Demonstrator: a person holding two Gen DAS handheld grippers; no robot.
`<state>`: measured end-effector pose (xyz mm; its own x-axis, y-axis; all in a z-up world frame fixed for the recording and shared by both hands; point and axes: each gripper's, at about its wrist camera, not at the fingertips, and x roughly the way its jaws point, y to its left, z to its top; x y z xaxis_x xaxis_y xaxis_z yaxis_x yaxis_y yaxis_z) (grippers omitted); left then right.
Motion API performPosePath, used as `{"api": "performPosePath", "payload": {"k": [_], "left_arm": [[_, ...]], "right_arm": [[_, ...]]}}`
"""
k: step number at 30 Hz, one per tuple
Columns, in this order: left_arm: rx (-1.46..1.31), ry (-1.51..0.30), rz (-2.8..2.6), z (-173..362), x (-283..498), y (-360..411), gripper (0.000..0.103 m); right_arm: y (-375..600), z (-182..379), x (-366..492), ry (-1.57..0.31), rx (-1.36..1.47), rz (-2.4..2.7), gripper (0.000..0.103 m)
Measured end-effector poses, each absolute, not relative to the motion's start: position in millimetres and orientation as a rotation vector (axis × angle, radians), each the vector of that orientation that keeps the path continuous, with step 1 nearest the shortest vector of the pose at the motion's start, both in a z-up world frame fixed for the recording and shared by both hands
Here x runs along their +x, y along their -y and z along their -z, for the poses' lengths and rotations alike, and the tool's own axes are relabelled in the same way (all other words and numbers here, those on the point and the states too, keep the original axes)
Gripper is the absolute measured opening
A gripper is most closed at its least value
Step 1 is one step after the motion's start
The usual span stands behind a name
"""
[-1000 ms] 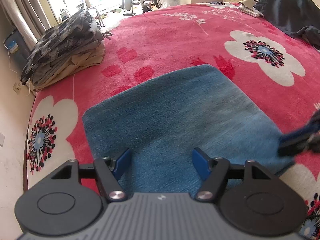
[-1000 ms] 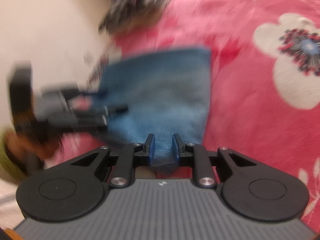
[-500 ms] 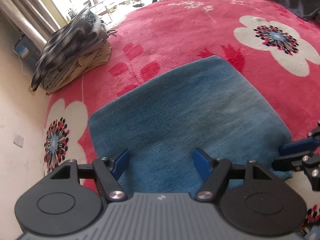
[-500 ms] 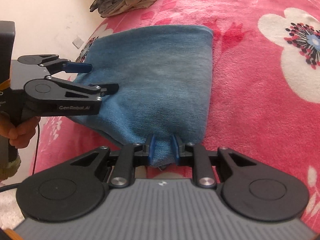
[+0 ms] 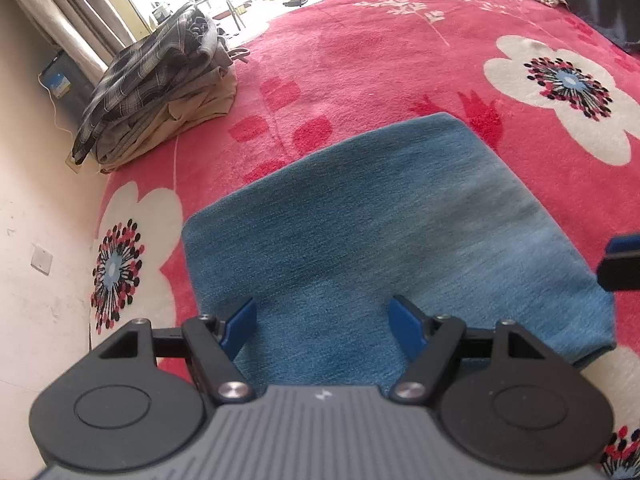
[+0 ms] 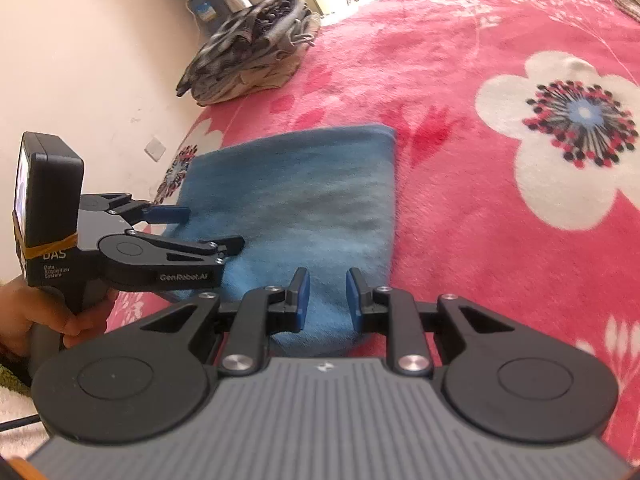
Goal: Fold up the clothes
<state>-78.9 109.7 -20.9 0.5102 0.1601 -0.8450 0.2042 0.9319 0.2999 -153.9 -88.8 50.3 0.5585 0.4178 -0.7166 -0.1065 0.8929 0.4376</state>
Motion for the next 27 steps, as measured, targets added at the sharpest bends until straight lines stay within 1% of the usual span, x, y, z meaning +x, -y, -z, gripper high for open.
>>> {"api": "performPosePath", "payload": {"k": [7, 23, 27], "left_arm": [[0.404, -1.038, 0.02, 21.6, -79.7, -107.1, 0.075], [0.386, -1.015, 0.038, 21.7, -82.3, -113.7, 0.076], [0.386, -0.974, 0.078, 12.1, -88.8, -116.7, 0.073]], "right_arm": [[76.1, -37.8, -160.0, -1.005, 0.323, -0.352, 0.02], [69.4, -13.3, -151.0, -1.075, 0.373, -0.351, 0.02], [74.0, -6.3, -144.4, -1.087, 0.431, -0.353, 0.02]]}}
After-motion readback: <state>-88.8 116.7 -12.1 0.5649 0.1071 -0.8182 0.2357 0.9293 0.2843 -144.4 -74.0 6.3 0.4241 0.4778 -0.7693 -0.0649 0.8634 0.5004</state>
